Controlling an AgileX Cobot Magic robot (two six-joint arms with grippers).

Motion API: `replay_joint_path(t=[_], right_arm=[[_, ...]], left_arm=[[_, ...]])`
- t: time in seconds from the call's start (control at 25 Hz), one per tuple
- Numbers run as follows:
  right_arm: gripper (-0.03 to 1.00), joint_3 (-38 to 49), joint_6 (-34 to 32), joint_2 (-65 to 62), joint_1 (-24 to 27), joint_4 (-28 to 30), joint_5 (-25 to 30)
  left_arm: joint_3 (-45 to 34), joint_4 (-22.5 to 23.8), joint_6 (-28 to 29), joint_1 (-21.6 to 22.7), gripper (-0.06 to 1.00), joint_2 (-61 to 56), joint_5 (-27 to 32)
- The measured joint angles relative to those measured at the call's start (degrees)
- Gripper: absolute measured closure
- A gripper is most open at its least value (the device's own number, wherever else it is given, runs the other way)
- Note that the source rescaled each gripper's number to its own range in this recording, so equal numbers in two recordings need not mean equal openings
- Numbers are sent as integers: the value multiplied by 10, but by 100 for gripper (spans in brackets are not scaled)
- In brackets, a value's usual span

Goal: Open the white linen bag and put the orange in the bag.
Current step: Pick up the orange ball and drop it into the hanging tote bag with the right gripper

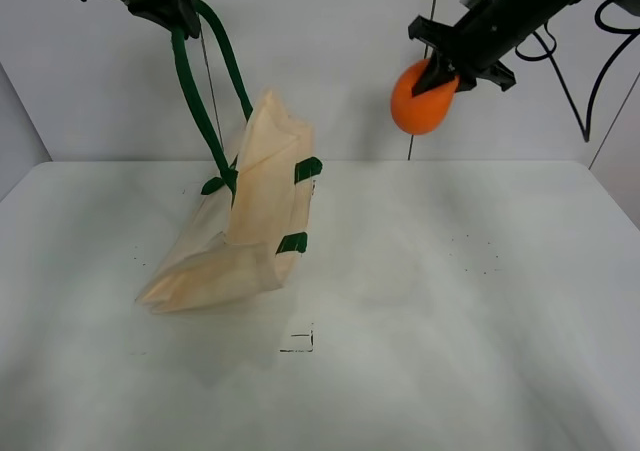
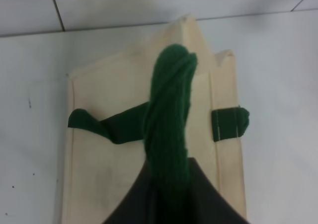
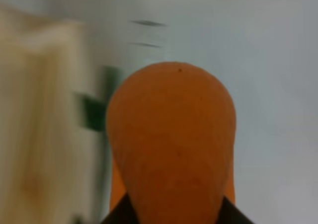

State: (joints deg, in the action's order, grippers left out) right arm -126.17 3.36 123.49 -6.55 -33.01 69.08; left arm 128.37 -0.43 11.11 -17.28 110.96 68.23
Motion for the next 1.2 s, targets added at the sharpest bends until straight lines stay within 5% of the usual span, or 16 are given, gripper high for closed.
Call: replay_joint_path(t=[0.6, 1.04, 1.12, 1.2], right_arm=[[96, -5, -15, 86, -196, -30, -108], [95, -5, -18, 155, -215, -31, -156], [77, -5, -15, 155, -215, -31, -157], [38, -5, -10, 155, -215, -32, -158]], left_arm=[[0, 0, 0, 0, 94, -6, 0], [0, 0, 0, 0, 94, -6, 0], [0, 0, 0, 0, 94, -6, 0], [0, 0, 0, 0, 94, -6, 0]])
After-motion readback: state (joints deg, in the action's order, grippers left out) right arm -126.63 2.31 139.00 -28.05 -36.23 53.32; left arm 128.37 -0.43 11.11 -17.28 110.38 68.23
